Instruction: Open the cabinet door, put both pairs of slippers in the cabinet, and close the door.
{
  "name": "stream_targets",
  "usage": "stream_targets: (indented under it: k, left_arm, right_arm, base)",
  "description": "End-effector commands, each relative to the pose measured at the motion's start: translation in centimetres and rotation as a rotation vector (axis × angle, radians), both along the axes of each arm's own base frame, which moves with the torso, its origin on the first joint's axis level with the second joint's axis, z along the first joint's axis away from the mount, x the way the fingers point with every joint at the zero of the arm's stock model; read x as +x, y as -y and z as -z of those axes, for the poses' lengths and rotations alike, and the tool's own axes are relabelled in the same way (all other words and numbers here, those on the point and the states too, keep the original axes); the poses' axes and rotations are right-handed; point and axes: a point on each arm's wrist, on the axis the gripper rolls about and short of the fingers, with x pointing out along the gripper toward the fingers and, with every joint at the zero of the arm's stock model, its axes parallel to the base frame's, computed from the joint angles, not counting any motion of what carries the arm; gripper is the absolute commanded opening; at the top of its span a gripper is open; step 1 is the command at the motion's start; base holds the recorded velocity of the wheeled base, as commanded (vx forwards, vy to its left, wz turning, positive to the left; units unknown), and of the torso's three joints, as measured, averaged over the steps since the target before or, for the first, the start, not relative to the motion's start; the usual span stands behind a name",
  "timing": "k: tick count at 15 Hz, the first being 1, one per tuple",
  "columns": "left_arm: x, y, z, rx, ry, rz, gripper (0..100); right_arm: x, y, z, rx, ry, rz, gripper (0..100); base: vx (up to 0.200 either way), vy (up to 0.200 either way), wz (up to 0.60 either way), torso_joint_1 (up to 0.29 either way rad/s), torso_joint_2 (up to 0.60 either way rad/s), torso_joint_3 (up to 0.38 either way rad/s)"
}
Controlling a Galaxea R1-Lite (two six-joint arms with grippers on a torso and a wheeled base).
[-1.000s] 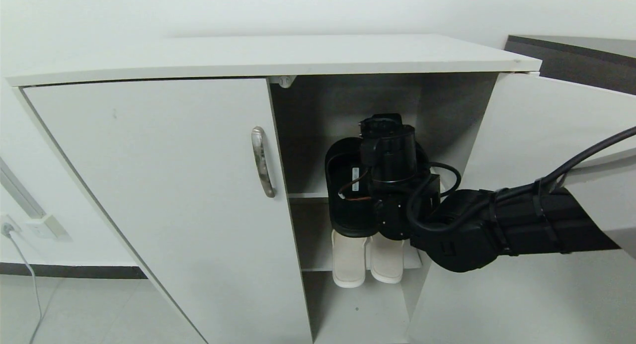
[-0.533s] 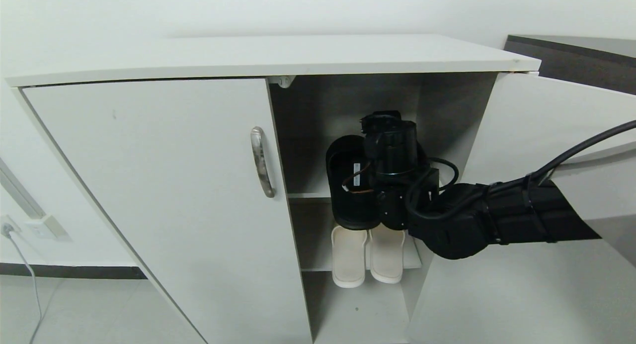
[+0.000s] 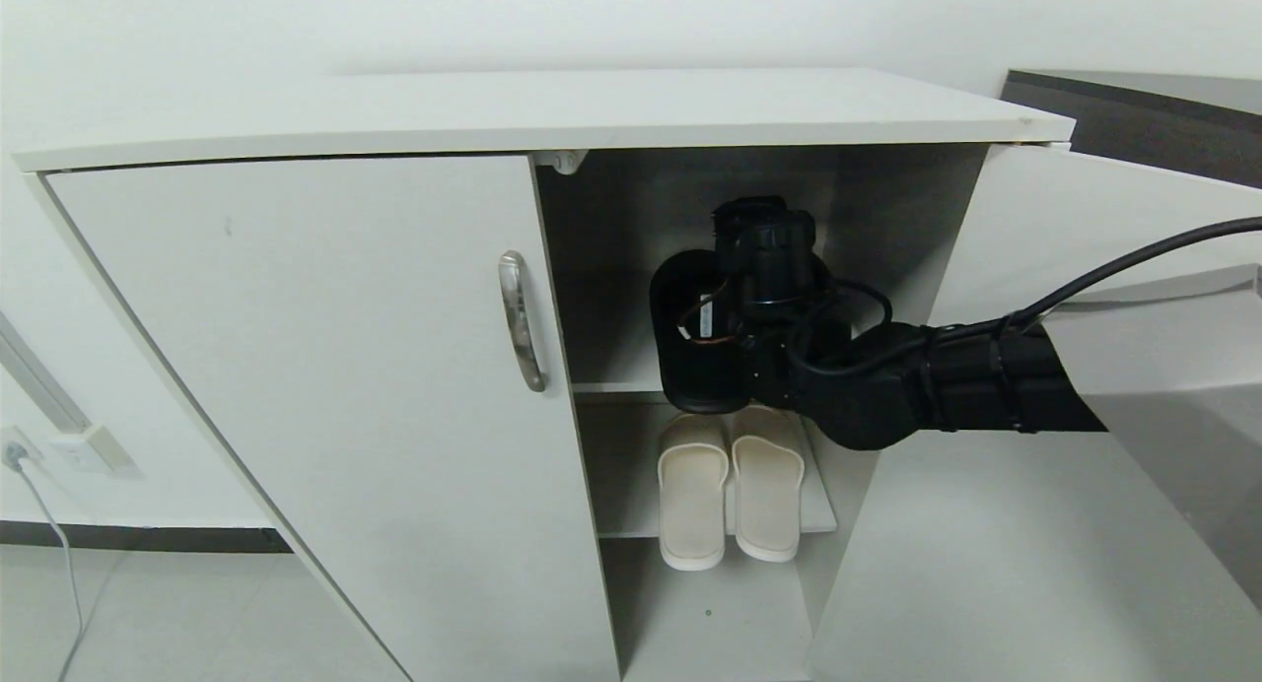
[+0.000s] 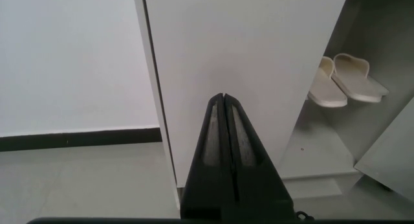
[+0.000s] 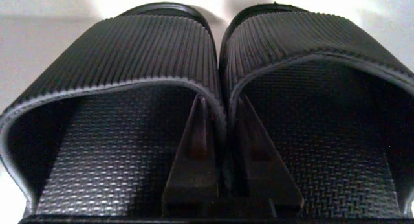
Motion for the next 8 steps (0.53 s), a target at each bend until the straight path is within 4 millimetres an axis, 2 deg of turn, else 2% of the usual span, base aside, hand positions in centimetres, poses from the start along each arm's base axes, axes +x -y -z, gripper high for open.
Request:
stream_targets:
  k: [1, 4, 8]
  left_arm:
    - [0.0, 0.0, 0.0, -0.001, 0.0, -0.001, 0]
    - [0.0, 0.0, 0.0, -0.001, 0.0, 0.001, 0]
    - [0.0, 0.0, 0.0, -0.001, 0.0, -0.001, 0]
  right_arm:
    - [0.91, -0.62, 0.63, 0.002, 0.006, 0.003, 0]
    - [1.21, -0.79, 0.11, 0.008, 0.024, 0.004, 0]
    - [1.52, -1.07, 0.64, -0.01, 0.02, 0.001, 0]
  base:
    - [0.0, 0.0, 0.0, 0.0, 0.0, 0.0]
    - [0.0, 0.0, 0.0, 0.0, 0.0, 0.0]
    - [0.0, 0.0, 0.0, 0.0, 0.0, 0.0]
